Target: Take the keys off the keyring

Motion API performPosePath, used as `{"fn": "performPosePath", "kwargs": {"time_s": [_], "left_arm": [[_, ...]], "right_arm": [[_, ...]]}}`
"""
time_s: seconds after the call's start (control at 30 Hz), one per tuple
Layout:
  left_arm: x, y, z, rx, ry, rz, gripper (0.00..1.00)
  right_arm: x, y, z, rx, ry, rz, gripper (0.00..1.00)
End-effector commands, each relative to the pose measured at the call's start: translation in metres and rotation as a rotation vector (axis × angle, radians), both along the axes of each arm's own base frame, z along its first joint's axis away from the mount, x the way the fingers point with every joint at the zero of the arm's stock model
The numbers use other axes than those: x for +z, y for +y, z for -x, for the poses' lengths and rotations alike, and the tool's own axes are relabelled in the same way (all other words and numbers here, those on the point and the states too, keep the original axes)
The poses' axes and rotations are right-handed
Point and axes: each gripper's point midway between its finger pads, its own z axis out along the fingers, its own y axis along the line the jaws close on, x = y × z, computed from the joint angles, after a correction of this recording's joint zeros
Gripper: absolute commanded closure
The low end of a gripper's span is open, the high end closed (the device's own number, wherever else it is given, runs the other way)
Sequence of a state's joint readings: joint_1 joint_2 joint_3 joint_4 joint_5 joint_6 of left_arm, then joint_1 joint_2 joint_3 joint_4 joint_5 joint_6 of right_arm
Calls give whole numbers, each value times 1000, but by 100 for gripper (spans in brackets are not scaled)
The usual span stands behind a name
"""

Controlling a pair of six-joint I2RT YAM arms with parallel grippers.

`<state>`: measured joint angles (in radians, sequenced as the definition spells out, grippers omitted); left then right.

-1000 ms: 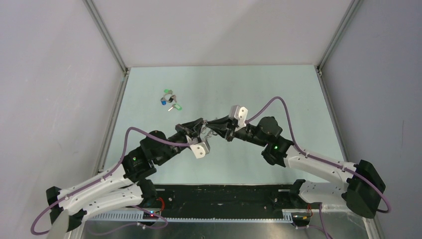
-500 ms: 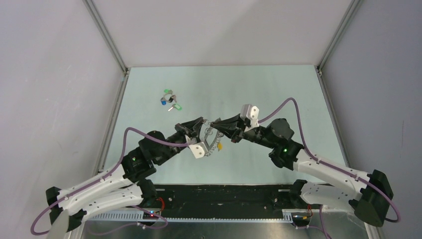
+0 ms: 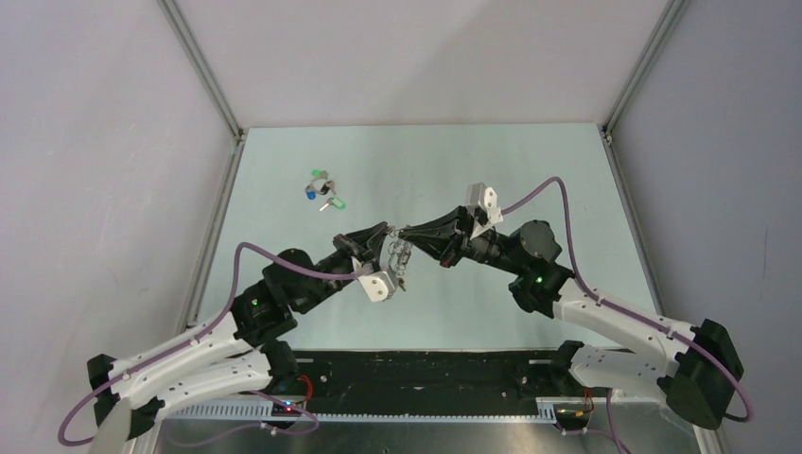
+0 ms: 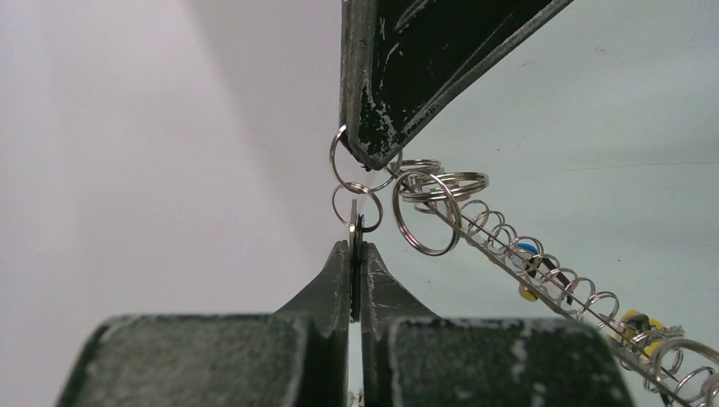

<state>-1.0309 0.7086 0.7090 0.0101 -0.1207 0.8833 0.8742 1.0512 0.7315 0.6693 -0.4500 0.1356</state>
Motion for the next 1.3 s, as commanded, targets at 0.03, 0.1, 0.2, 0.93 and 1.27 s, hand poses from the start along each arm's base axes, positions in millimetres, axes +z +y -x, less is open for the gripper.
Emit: {"fn": "performPosePath", "kwargs": {"time_s": [0.03,0.1,0.2,0.93,1.27], "left_arm": [[19,2,0,4,-33,51,100],[20,4,0,7,-37,54,100],[21,7,-1,21,-41,54,100],[23,12,-3,49,-56,53,100],[23,13,-5,57,-59,53,100]], "right_arm": [[42,-6,11,75,-6,-141,100],[41,-5,11,88,8,-145,100],[37,-4,10,101,38,-133,100],[20,-2,32,263,302,-81,100],[7,3,33,292,389,-44,100]]}}
